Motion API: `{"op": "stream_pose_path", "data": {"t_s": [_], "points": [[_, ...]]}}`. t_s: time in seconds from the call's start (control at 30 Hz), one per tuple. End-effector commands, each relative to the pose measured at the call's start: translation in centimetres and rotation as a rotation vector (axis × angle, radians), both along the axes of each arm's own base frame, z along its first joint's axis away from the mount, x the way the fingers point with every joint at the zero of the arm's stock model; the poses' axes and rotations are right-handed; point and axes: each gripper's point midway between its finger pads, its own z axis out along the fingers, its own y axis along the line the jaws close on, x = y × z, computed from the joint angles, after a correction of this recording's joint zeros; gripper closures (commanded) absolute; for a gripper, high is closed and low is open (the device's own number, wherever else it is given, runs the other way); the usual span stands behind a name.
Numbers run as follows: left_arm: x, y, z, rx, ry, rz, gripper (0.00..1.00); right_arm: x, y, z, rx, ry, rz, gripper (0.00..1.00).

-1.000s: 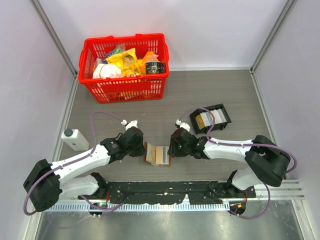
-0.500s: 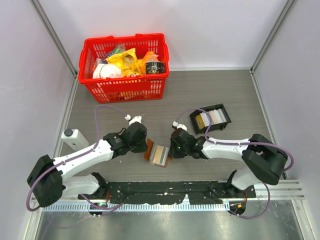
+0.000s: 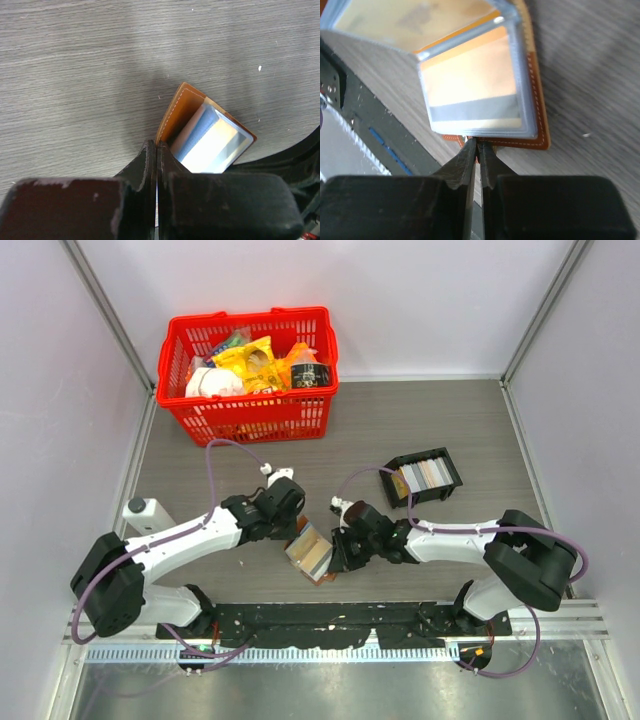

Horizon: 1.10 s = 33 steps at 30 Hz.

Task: Put the credit cards into the card holder
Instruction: Close the card holder at the center of the board.

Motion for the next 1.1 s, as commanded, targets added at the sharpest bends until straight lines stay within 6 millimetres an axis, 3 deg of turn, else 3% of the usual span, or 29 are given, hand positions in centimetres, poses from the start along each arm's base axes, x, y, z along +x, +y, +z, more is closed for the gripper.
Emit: {"op": "stream_pose_path", "data": {"t_s": [0.0, 0.17, 0.47, 0.73, 0.9, 1.07], "points": [[1.8, -0.6, 1.6, -0.003, -0.074, 0.016, 1.00, -2.8, 0.9, 1.3, 0.080, 0.029, 0.180, 0.86], [2.0, -0.5, 1.7, 0.005, -0.079, 0.024, 1.00, -5.2, 0.2, 0.8, 0.055, 0.087, 0.259, 0.80], [2.1, -0.4, 1.8, 0.011, -0.082, 0.035, 1.00, -7.0, -1.0, 0.4, 0.031, 0.147, 0.310, 0.73], [1.4, -1.0, 1.6, -0.036, -0.066, 0.007, 1.00, -6.0, -4.5, -2.1, -0.204, 0.145, 0.209, 0.71], [1.3, -0.7, 1.6, -0.032, -0.062, 0.017, 1.00, -5.3, -4.5, -1.4, -0.221, 0.128, 0.166, 0.71], [0.7, -1.4, 1.8, -0.100, -0.051, 0.015, 1.00, -2.5, -5.5, -1.3, -0.297, 0.027, 0.024, 0.70]]}}
